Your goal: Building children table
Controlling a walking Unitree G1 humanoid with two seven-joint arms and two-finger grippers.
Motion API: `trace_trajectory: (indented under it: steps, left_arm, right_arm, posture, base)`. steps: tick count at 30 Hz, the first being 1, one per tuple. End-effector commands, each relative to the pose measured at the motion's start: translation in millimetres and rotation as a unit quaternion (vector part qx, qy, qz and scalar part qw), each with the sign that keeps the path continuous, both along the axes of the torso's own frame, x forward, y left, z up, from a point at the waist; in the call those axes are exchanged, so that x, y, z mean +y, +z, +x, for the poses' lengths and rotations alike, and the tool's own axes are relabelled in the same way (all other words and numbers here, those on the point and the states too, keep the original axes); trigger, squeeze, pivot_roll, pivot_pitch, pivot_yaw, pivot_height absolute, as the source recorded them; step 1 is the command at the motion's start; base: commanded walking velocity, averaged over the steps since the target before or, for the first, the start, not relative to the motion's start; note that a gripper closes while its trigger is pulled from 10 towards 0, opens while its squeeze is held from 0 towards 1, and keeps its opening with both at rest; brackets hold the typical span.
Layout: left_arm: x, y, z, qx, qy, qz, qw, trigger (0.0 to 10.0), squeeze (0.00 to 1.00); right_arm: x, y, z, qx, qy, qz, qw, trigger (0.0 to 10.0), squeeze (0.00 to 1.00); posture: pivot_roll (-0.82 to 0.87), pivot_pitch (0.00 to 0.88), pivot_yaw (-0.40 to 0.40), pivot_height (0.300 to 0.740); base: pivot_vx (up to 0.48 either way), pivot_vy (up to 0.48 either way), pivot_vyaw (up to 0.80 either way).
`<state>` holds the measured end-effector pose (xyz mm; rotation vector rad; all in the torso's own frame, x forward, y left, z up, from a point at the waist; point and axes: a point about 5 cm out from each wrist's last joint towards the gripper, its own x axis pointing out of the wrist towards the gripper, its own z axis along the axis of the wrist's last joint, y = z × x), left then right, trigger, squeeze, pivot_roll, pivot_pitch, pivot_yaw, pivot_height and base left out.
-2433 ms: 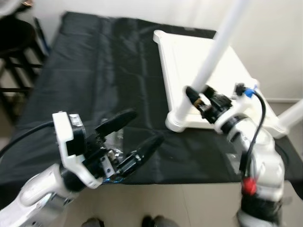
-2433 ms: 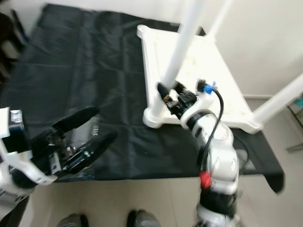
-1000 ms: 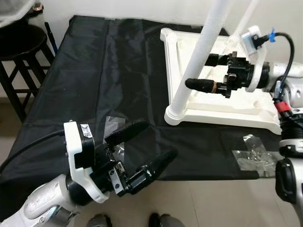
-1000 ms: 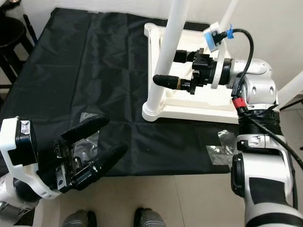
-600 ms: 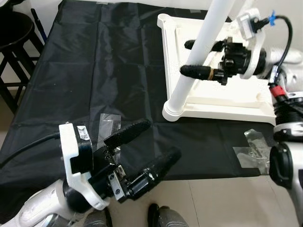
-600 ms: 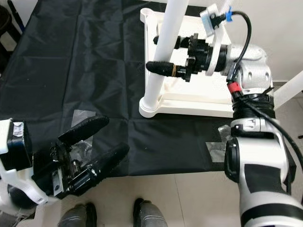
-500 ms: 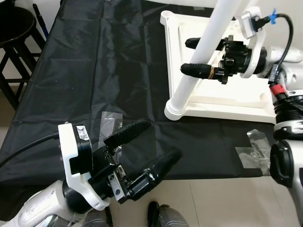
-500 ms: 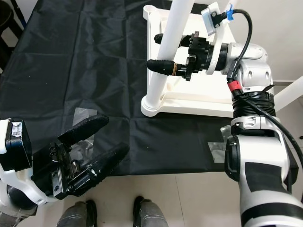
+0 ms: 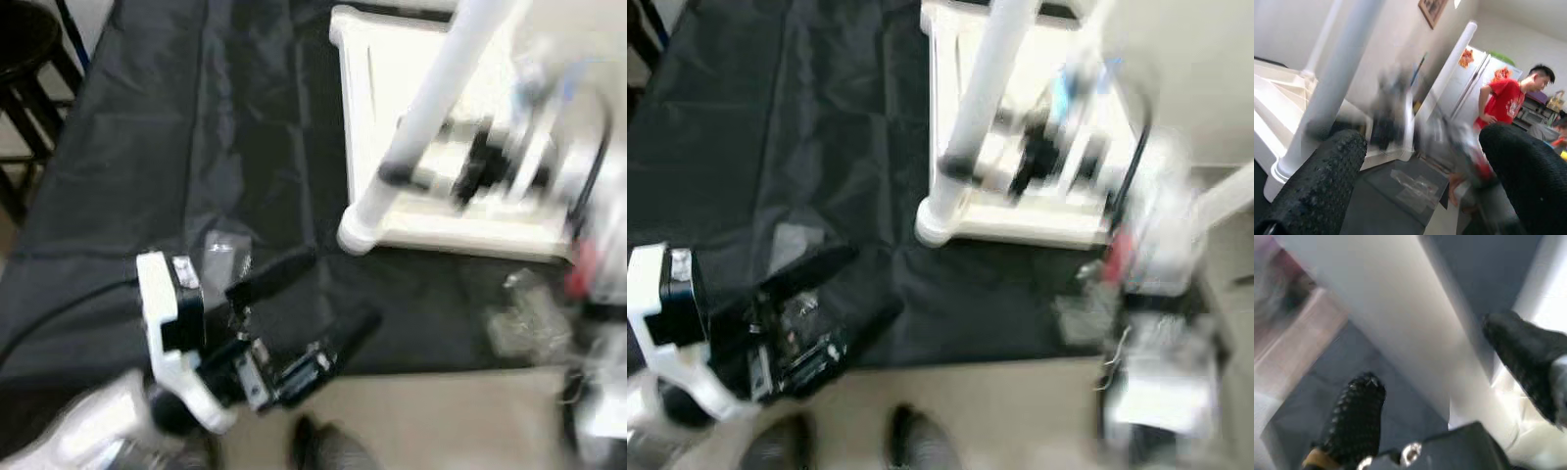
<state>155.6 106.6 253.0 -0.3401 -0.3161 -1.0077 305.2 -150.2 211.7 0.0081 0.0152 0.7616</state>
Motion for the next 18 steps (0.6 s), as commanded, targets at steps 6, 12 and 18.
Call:
trace_trajectory:
  steps: [6, 12, 18]
  left_arm:
    - [-5.8, -1.4, 12.1, -0.023, -0.021, -0.003, 0.999, 10.0, 0.0]
    - [-2.8, -1.4, 21.0, -0.037, -0.025, 0.004, 0.999, 10.0, 0.0]
    - [-5.3, -2.8, 21.1, -0.038, -0.026, 0.002, 0.999, 10.0, 0.0]
  right_arm:
    - [9.2, -62.7, -14.8, 0.069, -0.335, -0.004, 0.94, 0.0, 0.84]
    - [39.8, -49.1, 16.8, 0.021, -0.255, 0.02, 0.966, 0.4, 0.0]
    - [36.3, -17.2, 10.4, -0.041, -0.21, -0.007, 0.977, 10.0, 0.0]
  posture:
    - [-0.04, 0.134, -0.165, 0.74]
    - [-0.02, 0.093, -0.144, 0.74]
    - [-0.02, 0.081, -0.137, 0.74]
  base:
    - [0.0, 0.0, 0.0]
    - [0.0, 0.0, 0.0]
    - [0.0, 0.0, 0.0]
